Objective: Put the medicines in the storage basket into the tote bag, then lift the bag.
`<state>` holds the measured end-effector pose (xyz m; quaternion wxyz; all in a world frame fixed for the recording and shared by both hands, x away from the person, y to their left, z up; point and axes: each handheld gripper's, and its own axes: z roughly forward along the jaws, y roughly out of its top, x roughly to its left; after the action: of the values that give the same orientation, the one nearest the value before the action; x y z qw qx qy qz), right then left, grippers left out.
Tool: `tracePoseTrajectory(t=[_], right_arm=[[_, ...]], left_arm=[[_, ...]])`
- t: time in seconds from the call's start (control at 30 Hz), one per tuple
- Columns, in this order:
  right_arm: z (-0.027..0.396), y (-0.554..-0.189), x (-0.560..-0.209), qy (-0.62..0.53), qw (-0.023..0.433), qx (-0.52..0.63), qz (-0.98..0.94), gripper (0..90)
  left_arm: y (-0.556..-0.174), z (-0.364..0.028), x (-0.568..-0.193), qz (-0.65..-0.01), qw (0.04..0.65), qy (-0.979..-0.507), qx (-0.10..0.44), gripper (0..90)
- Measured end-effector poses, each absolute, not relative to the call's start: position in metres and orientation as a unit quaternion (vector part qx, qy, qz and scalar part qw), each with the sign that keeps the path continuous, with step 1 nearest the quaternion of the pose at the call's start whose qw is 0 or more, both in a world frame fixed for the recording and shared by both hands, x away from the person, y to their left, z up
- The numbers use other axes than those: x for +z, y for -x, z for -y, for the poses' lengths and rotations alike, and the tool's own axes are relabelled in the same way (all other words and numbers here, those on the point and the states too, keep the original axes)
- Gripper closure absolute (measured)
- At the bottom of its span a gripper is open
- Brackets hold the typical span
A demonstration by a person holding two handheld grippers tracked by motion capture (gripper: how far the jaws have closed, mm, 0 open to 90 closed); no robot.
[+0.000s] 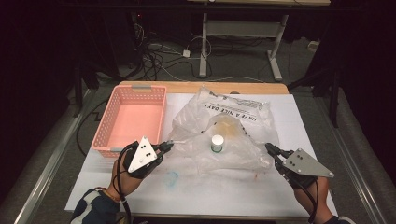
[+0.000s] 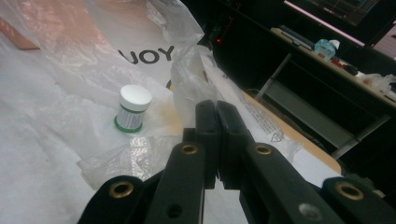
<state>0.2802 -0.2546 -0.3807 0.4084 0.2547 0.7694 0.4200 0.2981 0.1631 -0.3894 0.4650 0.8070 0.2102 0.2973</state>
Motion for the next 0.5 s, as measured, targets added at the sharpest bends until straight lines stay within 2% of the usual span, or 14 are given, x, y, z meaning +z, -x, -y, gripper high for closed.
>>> tracePoseTrajectory(t=[0.5], right_arm=[[0.258,-0.290,-0.367,-0.246,0.424,0.425,-0.761,89.7]], left_arm=[[-0.298,-0.164,-0.379,-0.212,0.468,-0.799,0.312,86.3]])
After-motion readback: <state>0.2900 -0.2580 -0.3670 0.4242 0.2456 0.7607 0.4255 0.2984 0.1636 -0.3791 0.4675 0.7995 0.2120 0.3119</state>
